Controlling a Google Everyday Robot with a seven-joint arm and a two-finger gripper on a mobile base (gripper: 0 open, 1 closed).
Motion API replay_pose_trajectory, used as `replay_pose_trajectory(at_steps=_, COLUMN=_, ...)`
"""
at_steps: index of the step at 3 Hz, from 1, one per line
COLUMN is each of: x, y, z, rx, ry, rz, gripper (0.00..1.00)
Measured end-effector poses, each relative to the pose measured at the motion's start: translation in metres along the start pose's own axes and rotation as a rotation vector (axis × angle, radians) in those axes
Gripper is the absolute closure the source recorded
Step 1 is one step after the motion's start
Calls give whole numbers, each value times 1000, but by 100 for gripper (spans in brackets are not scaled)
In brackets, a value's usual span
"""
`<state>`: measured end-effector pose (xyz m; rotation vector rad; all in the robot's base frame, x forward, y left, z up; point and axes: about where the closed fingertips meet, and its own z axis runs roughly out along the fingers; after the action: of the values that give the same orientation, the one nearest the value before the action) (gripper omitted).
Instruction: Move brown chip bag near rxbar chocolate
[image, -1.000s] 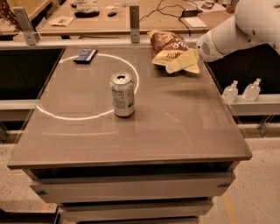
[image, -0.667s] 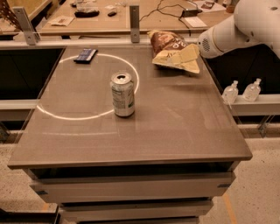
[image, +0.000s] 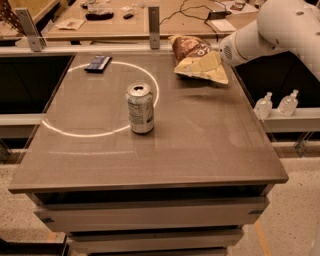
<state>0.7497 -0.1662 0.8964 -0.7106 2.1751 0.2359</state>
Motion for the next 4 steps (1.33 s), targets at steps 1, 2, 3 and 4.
replay_pose_trajectory(at_steps=1, x=2, y=11, z=14, rx=-21, ry=15, rz=-29, gripper=0)
replay_pose_trajectory(at_steps=2, x=2, y=10, z=25, rx=-31, ry=28, rz=-47, gripper=18)
replay_pose_trajectory(at_steps=3, x=8, y=6, z=26, rx=-38, ry=38, rz=-49, gripper=42)
replay_pose_trajectory(at_steps=4, x=10, y=-1, z=20, rx=-38, ry=20, rz=-44, gripper=65)
